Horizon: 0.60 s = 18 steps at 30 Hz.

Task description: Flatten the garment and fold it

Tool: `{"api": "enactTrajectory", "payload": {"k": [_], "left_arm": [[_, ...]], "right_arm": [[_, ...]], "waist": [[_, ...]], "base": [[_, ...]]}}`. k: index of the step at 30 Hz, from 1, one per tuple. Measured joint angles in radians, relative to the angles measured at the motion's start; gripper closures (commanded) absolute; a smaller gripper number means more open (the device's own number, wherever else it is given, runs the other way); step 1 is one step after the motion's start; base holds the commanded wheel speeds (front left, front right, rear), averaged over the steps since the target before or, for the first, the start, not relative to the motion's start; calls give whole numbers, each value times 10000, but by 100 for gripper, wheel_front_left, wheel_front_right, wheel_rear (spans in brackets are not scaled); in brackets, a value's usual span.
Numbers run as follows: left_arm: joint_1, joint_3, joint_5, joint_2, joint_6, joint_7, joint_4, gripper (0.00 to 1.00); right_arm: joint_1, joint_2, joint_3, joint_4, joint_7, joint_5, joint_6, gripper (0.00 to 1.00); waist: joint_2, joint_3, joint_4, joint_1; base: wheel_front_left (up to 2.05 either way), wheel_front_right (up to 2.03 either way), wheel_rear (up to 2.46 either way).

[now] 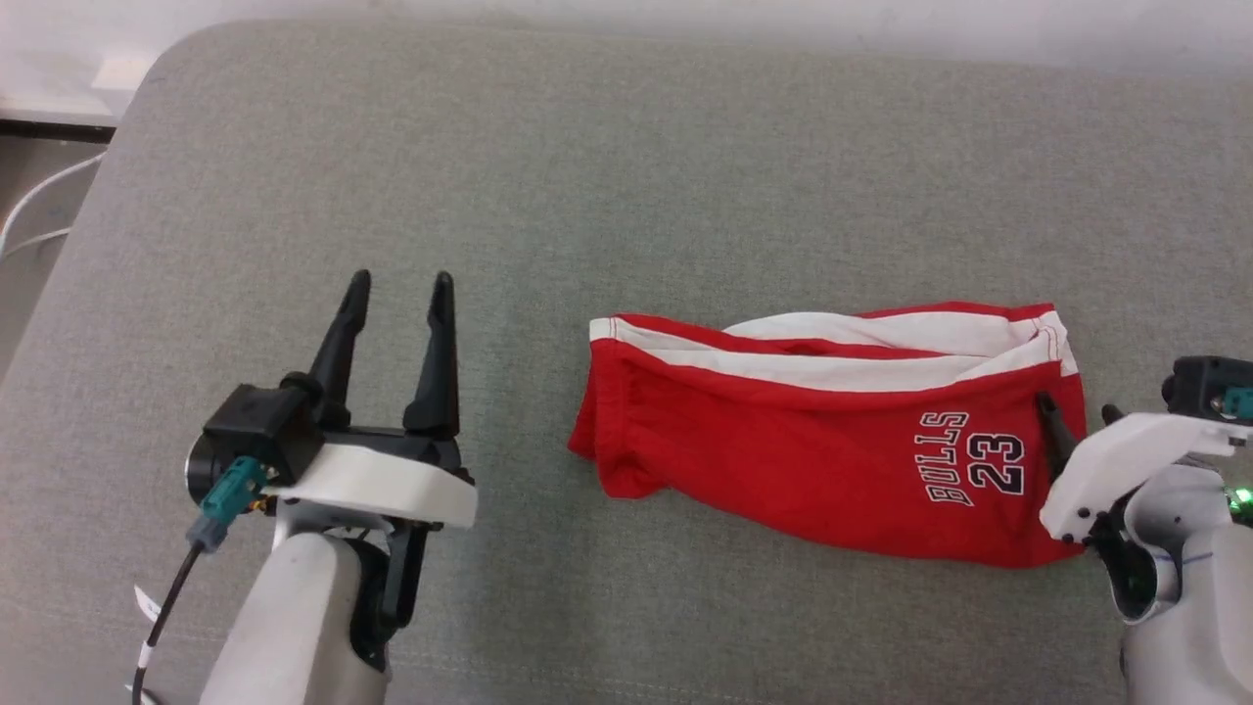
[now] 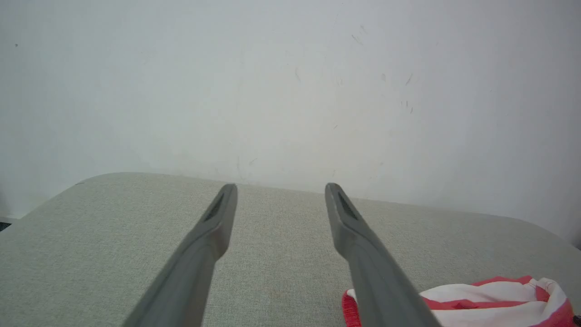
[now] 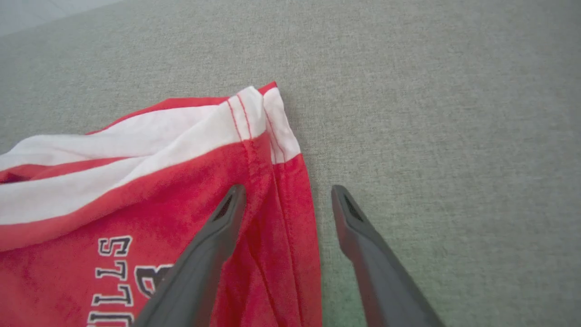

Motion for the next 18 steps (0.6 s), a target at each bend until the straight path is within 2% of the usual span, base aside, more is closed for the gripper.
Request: {"api": "enactTrajectory", "payload": {"k": [4, 8, 9, 10, 12, 18], "left_arm": [[193, 688, 493, -422, -504, 0, 174, 0], [354, 1191, 869, -746, -872, 0, 295, 0], [390, 1296, 932, -811, -949, 0, 322, 0], [421, 1379, 995, -863, -999, 0, 353, 0], [477, 1534, 1120, -941, -1104, 0, 410, 0], [622, 1797, 1379, -1120, -1312, 0, 541, 0]], "right_arm": [[-565, -21, -276, 1003, 884, -274, 0, 0], [-942, -180, -56, 1473, 1733, -58, -12, 0], [-977, -226, 40, 1523, 1929, 61, -13, 42], [-984, -259, 142, 1536, 2044, 186, -15, 67], [-953, -251, 286, 1488, 2104, 362, -23, 100], [-534, 4, -56, 909, 1676, 119, -8, 100]], "waist": [[0, 14, 39, -1], [0, -52, 91, -1], [0, -81, 99, -1], [0, -111, 105, -2], [0, -166, 108, -1], [0, -327, 38, -1]], "base": [[0, 0, 0], [0, 0, 0], [0, 0, 0], [0, 0, 0], [0, 0, 0], [0, 0, 0]]}}
